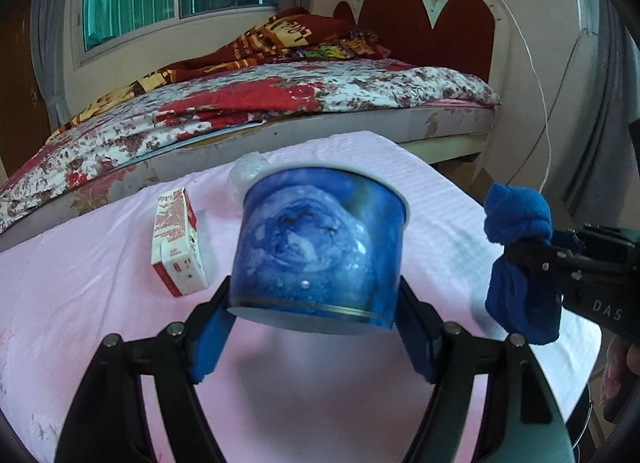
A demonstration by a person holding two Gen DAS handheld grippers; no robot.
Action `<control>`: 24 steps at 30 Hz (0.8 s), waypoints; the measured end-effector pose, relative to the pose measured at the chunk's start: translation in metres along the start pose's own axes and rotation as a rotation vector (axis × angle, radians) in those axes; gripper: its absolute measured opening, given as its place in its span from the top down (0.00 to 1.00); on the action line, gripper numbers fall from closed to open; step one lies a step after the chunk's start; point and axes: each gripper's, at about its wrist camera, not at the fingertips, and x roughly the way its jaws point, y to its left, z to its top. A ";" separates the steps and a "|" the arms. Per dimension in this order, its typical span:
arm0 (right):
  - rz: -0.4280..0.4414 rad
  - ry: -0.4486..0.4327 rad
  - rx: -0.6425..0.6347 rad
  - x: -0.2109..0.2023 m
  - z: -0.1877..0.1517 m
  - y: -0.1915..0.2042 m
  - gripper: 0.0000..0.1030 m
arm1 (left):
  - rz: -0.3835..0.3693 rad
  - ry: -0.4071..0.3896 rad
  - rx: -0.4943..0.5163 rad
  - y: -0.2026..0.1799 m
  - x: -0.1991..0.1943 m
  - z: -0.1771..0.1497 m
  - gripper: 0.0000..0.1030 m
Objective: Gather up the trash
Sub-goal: 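Carry the blue cup and blue cloth over the black bin and open both grippers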
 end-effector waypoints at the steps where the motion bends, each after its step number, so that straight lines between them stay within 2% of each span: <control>1: 0.000 -0.003 -0.001 -0.004 -0.001 0.001 0.72 | -0.003 -0.005 0.000 -0.001 -0.004 -0.001 0.27; 16: -0.007 -0.087 -0.015 -0.097 -0.032 0.011 0.72 | -0.042 -0.087 0.023 -0.024 -0.077 -0.015 0.27; 24: -0.023 -0.138 0.015 -0.156 -0.059 0.002 0.72 | -0.070 -0.121 0.064 -0.052 -0.115 -0.025 0.27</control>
